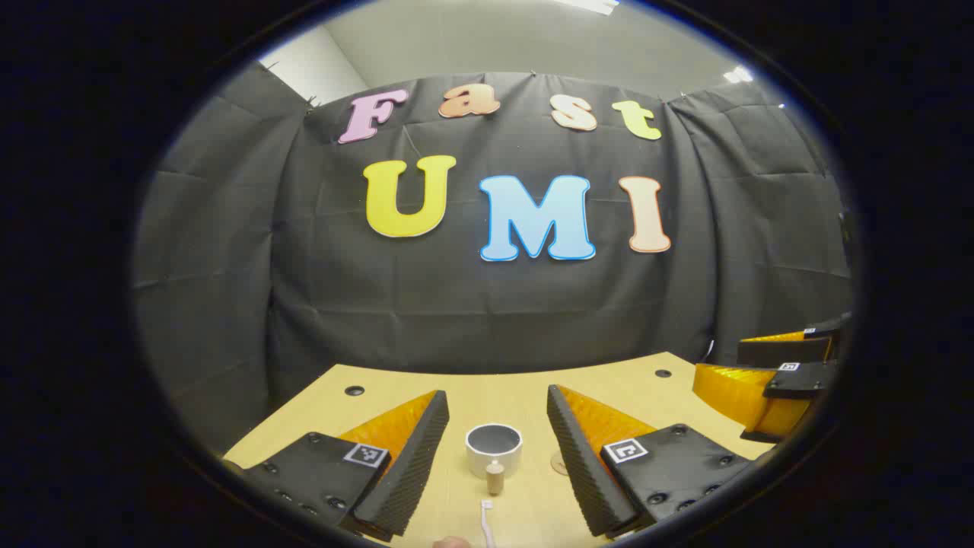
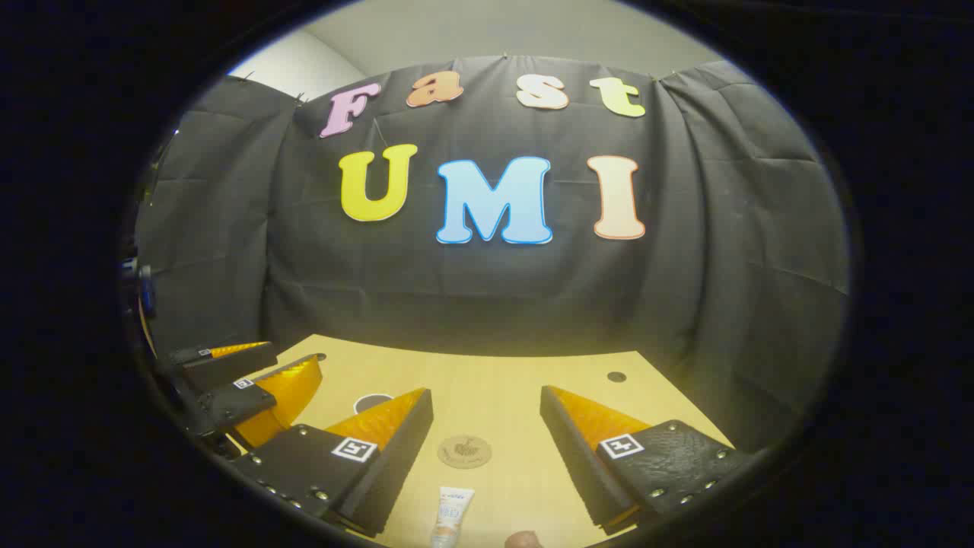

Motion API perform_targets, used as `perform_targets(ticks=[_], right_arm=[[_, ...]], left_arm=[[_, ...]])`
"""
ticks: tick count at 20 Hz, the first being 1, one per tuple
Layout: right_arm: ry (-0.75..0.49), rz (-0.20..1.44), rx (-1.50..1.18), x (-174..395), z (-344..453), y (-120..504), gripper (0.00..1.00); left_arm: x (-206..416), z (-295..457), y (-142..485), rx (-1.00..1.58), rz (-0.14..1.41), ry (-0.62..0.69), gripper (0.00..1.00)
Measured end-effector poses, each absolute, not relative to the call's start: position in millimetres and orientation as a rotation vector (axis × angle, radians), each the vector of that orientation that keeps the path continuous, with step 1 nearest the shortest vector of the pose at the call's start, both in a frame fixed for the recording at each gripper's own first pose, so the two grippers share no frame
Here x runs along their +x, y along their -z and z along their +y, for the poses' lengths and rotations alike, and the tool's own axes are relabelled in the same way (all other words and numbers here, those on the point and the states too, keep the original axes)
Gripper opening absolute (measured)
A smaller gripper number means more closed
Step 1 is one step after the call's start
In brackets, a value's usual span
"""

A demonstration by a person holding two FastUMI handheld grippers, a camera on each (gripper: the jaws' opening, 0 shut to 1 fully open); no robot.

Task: Put the toothbrush and toothpaste on the desktop into the cup, then pick up the cup and place it on the coaster on the desktop.

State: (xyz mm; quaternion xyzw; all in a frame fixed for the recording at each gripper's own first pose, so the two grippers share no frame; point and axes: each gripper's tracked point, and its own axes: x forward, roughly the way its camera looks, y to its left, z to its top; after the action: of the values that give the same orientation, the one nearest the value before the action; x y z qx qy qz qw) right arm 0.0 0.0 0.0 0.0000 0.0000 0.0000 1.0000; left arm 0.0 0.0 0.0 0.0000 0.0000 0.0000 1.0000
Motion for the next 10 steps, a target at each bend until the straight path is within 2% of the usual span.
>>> perform_targets(ticks=[10], right_arm=[[0.001,0.011,0.002,1.7,-2.2,3.0,0.91]], left_arm=[[0.3,-5.2,0.1,0.004,0.006,0.006,0.87]])
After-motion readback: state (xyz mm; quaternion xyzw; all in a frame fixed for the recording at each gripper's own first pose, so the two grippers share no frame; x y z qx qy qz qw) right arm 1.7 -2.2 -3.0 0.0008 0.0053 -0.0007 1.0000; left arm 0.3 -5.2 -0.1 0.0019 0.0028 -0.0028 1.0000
